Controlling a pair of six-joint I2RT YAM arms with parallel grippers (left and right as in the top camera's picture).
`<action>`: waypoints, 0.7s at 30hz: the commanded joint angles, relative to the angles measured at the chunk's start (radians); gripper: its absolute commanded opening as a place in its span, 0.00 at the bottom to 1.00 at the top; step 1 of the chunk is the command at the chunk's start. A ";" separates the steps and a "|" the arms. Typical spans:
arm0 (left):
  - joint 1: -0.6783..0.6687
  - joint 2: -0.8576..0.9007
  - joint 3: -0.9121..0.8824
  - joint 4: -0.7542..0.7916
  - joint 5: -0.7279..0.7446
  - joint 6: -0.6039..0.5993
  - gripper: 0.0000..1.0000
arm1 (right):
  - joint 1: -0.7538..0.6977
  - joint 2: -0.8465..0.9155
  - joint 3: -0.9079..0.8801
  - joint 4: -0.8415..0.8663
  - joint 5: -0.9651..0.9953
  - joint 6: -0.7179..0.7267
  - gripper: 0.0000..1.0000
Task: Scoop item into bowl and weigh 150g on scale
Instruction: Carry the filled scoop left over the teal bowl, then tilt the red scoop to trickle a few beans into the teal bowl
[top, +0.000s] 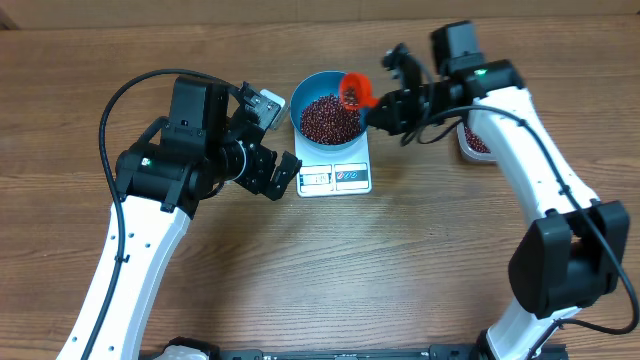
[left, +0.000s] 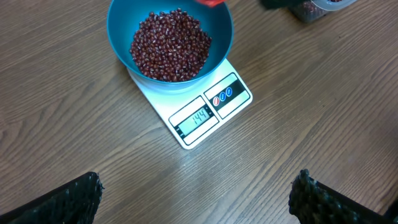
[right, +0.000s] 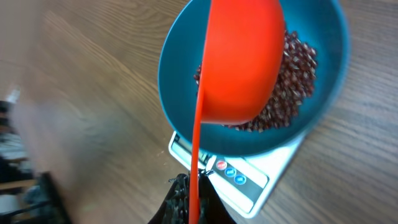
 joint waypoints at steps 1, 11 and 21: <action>0.002 0.006 0.014 0.002 0.007 0.015 1.00 | 0.072 -0.010 0.027 0.029 0.184 0.034 0.04; 0.002 0.006 0.014 0.002 0.007 0.015 0.99 | 0.243 -0.010 0.027 0.088 0.602 0.034 0.04; 0.002 0.006 0.014 0.002 0.007 0.015 1.00 | 0.304 -0.010 0.027 0.111 0.782 0.018 0.04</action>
